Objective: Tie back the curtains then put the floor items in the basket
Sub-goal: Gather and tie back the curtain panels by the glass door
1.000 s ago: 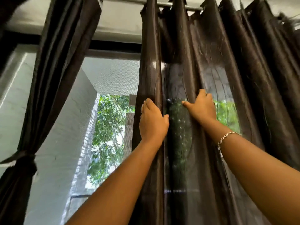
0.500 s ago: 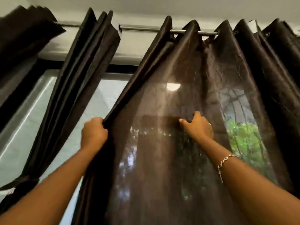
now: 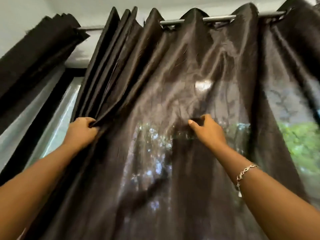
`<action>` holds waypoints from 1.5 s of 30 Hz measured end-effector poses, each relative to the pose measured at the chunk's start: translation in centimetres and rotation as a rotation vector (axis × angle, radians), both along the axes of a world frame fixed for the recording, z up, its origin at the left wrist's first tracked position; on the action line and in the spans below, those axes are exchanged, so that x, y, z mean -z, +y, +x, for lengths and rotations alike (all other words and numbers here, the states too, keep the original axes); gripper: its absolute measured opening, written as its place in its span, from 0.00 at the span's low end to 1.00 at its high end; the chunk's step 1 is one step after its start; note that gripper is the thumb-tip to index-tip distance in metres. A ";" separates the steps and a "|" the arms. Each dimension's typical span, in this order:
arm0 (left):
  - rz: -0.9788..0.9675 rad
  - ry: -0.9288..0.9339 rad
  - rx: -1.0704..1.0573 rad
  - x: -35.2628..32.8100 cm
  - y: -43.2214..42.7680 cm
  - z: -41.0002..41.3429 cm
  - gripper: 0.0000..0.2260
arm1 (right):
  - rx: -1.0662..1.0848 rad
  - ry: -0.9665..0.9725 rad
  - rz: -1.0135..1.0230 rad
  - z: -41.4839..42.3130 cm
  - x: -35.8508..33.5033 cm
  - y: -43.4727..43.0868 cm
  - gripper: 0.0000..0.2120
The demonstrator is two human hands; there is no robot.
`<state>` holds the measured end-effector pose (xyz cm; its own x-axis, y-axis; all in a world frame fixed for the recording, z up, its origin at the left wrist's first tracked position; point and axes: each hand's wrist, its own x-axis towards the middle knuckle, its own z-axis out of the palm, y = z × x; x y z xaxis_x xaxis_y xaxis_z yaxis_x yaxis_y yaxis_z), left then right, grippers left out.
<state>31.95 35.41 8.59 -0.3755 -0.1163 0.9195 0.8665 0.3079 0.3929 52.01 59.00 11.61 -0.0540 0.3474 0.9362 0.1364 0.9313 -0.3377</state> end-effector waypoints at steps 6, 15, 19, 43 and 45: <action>0.056 -0.014 0.175 0.7 2.8 1.9 0.14 | -0.062 0.217 -0.012 2.2 -0.7 0.4 0.19; 0.101 0.054 0.054 1.2 7.0 5.9 0.07 | 0.282 0.024 -0.076 1.5 -0.2 -1.8 0.46; 0.019 0.065 0.086 2.1 8.7 6.3 0.06 | 0.355 -0.017 -0.148 1.5 -0.4 -0.7 0.49; -0.056 0.018 0.117 3.4 7.2 3.2 0.18 | 0.342 -0.130 -0.029 -0.9 -2.5 -1.3 0.14; -0.059 0.004 0.119 3.4 7.3 3.1 0.18 | 0.353 -0.182 0.056 -2.5 -2.7 -2.7 0.15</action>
